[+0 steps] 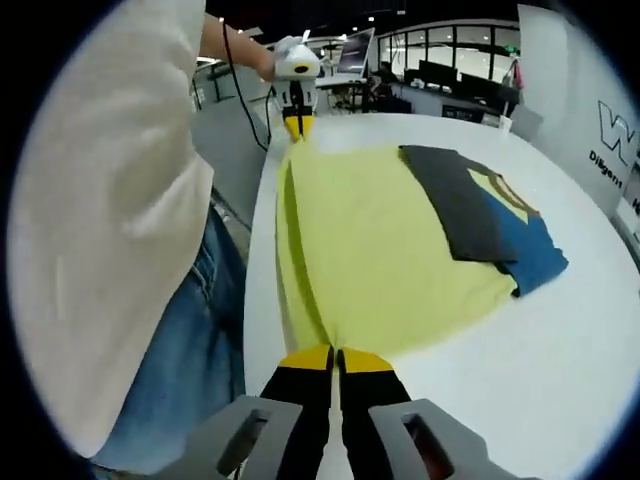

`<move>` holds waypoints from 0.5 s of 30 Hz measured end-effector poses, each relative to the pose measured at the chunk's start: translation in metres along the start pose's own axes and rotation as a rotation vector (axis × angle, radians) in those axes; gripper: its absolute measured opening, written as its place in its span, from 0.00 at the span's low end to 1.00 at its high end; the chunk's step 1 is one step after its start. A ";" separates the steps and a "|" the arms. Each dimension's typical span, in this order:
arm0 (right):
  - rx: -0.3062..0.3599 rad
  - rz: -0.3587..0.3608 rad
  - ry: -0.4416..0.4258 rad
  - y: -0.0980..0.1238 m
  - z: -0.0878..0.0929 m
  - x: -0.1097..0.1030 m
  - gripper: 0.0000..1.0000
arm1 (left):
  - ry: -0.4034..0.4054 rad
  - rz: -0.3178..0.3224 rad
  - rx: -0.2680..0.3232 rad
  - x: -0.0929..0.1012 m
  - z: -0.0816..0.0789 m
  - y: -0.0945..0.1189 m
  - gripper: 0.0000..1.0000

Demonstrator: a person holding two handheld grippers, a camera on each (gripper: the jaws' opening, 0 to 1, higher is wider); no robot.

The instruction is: Fold the garment on the visible template until the final outline fits inside the template.

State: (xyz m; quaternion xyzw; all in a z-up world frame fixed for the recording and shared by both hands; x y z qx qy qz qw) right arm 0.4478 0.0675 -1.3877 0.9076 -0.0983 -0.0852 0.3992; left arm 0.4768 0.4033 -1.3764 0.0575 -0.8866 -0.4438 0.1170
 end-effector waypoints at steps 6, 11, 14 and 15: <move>0.042 0.039 -0.011 0.016 -0.021 0.026 0.00 | -0.007 -0.041 0.034 -0.028 -0.024 0.022 0.00; 0.077 0.080 -0.011 0.029 -0.039 0.053 0.00 | -0.005 -0.074 0.063 -0.050 -0.044 0.036 0.00; 0.092 0.102 -0.019 0.035 -0.047 0.071 0.00 | -0.008 -0.089 0.074 -0.062 -0.053 0.042 0.00; 0.096 0.106 -0.020 0.037 -0.050 0.075 0.00 | -0.009 -0.098 0.079 -0.068 -0.057 0.045 0.00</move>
Point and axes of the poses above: the point that each gripper's makers call its tool centre point, and the gripper's own axes: y roughly backward along the fingers, x roughly to its right, z roughly out of its underside, the point moved 1 cm from there along y, roughly backward along the fingers, and after that the axes turned 1 degree about -z, right-handed, at the moved point
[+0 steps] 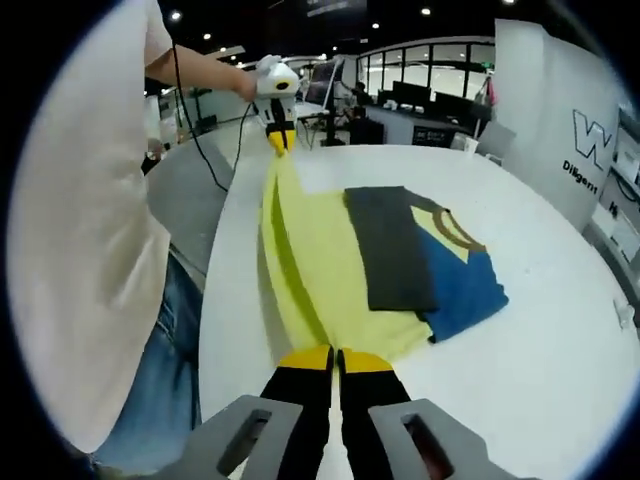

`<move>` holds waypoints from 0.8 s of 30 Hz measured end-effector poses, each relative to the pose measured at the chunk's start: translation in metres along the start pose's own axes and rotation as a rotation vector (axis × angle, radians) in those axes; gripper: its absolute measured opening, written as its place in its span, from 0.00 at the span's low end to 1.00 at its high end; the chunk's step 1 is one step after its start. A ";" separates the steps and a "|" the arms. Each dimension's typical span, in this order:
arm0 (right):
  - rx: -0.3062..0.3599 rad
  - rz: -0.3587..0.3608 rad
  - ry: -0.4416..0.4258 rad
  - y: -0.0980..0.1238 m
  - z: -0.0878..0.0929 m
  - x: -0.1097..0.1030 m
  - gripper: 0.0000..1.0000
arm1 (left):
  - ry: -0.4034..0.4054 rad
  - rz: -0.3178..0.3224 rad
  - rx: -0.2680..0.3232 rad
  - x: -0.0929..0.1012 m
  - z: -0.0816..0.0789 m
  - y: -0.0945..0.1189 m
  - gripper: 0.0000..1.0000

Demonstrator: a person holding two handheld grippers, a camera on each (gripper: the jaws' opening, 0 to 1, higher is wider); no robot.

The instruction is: Fold the garment on the visible template until the final outline fits inside the template.

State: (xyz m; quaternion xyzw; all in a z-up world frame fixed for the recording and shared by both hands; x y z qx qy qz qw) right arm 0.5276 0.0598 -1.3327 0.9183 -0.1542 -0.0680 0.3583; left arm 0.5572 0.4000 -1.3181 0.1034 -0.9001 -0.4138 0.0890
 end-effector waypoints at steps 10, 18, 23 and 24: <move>0.019 0.046 0.007 0.001 -0.025 0.053 0.00 | 0.023 -0.060 0.041 -0.044 -0.029 0.006 0.00; 0.027 0.077 -0.020 -0.006 -0.035 0.094 0.00 | 0.075 -0.097 0.058 -0.085 -0.046 0.001 0.00; 0.027 0.085 -0.029 -0.010 -0.041 0.115 0.00 | 0.112 -0.118 0.075 -0.104 -0.051 -0.003 0.00; 0.026 0.083 -0.031 -0.011 -0.042 0.119 0.00 | 0.123 -0.125 0.077 -0.108 -0.050 -0.004 0.00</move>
Point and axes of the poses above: the point that each gripper's makers call its tool centre point, and the gripper's own axes: y roughly backward along the fingers, x roughly to its right, z roughly out of its underside, the point moved 1 cm from there along y, roughly backward along the fingers, and after that the axes turned 1 degree about -z, right-handed, at the moved point
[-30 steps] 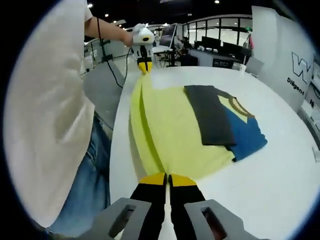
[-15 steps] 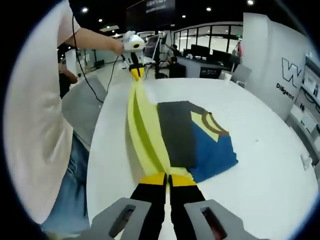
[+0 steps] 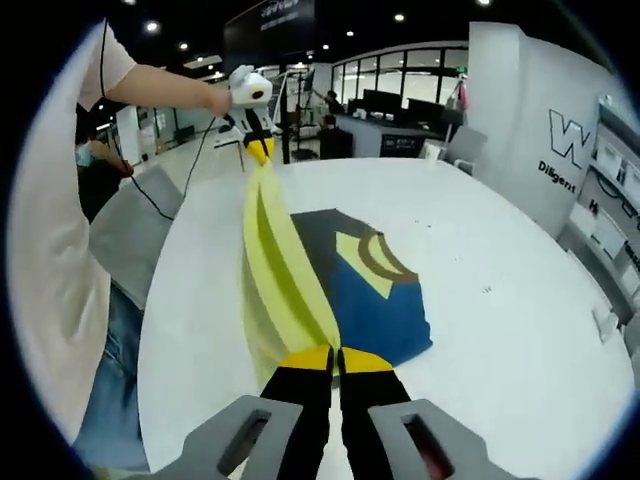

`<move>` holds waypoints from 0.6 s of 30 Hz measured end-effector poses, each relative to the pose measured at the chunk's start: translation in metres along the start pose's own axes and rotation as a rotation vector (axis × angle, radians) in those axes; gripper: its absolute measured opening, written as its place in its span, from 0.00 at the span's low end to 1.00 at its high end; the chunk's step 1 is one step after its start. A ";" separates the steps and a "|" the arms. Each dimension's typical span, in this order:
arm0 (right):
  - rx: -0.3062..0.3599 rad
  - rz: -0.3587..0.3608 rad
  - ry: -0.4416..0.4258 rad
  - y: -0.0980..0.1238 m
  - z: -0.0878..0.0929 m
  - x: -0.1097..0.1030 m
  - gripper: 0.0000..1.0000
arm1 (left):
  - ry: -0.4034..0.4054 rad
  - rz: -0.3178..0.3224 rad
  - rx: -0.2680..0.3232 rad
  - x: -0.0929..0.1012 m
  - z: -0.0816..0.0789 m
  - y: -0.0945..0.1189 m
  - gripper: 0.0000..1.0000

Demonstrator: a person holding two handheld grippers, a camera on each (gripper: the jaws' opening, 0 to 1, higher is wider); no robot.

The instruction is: Fold the garment on the visible template until the final outline fits inside the template.

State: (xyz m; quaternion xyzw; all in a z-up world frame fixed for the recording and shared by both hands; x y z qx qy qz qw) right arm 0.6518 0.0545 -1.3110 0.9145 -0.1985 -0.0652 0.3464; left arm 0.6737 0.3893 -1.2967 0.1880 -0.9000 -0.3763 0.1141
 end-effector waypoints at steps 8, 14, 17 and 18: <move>-0.017 -0.005 -0.008 -0.013 -0.007 0.023 0.00 | 0.061 -0.043 0.014 -0.024 -0.005 -0.011 0.00; -0.023 -0.001 -0.039 -0.021 -0.005 0.037 0.00 | 0.119 -0.074 0.024 -0.043 -0.010 -0.019 0.00; -0.023 0.008 -0.059 -0.025 -0.005 0.043 0.00 | 0.147 -0.087 0.026 -0.052 -0.012 -0.024 0.00; -0.024 0.012 -0.066 -0.027 -0.004 0.046 0.00 | 0.156 -0.091 0.024 -0.055 -0.013 -0.026 0.00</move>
Point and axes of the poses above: the point that each gripper's makers call its tool centre point, and the gripper's own axes: y roughly backward along the fingers, x roughly to its right, z roughly out of its underside, the point moved 1 cm from there along y, roughly backward along the fingers, and after that the axes turned 1 degree about -z, right-handed, at the moved point
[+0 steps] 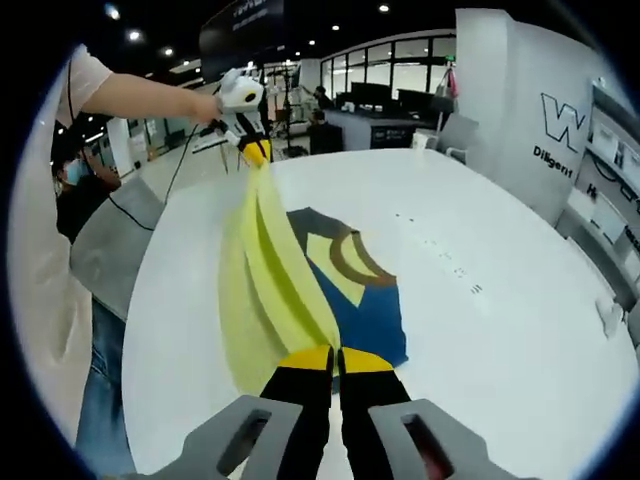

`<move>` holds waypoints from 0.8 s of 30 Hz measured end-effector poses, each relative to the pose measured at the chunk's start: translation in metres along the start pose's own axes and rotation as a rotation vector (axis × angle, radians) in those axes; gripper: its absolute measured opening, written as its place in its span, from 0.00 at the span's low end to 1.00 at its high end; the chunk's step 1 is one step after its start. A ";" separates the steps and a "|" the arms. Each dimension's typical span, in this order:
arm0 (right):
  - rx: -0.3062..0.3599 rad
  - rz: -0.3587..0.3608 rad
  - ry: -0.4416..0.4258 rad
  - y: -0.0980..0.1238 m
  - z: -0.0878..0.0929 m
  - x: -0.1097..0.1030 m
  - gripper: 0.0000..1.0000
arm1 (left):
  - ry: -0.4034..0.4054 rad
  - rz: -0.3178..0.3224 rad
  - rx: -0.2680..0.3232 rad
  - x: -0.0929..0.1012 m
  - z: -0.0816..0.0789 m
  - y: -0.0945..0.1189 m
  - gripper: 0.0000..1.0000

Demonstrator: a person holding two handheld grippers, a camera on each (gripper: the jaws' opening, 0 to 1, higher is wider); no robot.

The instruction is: Fold the garment on the visible template until the final outline fits inside the template.

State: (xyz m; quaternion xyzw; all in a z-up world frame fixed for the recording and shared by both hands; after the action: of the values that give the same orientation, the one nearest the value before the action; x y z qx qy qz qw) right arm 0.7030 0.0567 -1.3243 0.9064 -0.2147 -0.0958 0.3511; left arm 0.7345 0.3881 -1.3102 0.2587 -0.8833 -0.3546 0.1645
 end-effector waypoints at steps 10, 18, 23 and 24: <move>-0.013 0.041 -0.081 -0.015 0.003 0.023 0.00 | 0.063 -0.031 -0.011 -0.017 -0.007 -0.018 0.00; -0.031 0.059 -0.128 -0.024 0.007 0.034 0.00 | 0.125 -0.054 -0.021 -0.037 -0.001 -0.032 0.00; -0.036 0.069 -0.160 -0.031 0.008 0.040 0.00 | 0.168 -0.063 -0.027 -0.041 0.003 -0.037 0.00; -0.036 0.071 -0.177 -0.033 0.009 0.041 0.00 | 0.184 -0.069 -0.024 -0.043 0.003 -0.039 0.00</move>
State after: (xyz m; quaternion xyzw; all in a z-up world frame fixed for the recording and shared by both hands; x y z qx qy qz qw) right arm 0.7474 0.0541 -1.3539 0.8798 -0.2751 -0.1666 0.3501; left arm 0.7815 0.3906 -1.3443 0.3183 -0.8507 -0.3455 0.2357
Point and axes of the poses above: the point that each gripper's makers call its tool centre point, and the gripper's own axes: y roughly backward along the fingers, x roughly to its right, z roughly out of its underside, the point moved 1 cm from there along y, roughly backward along the fingers, and after that the axes turned 1 degree about -z, right-handed, at the moved point
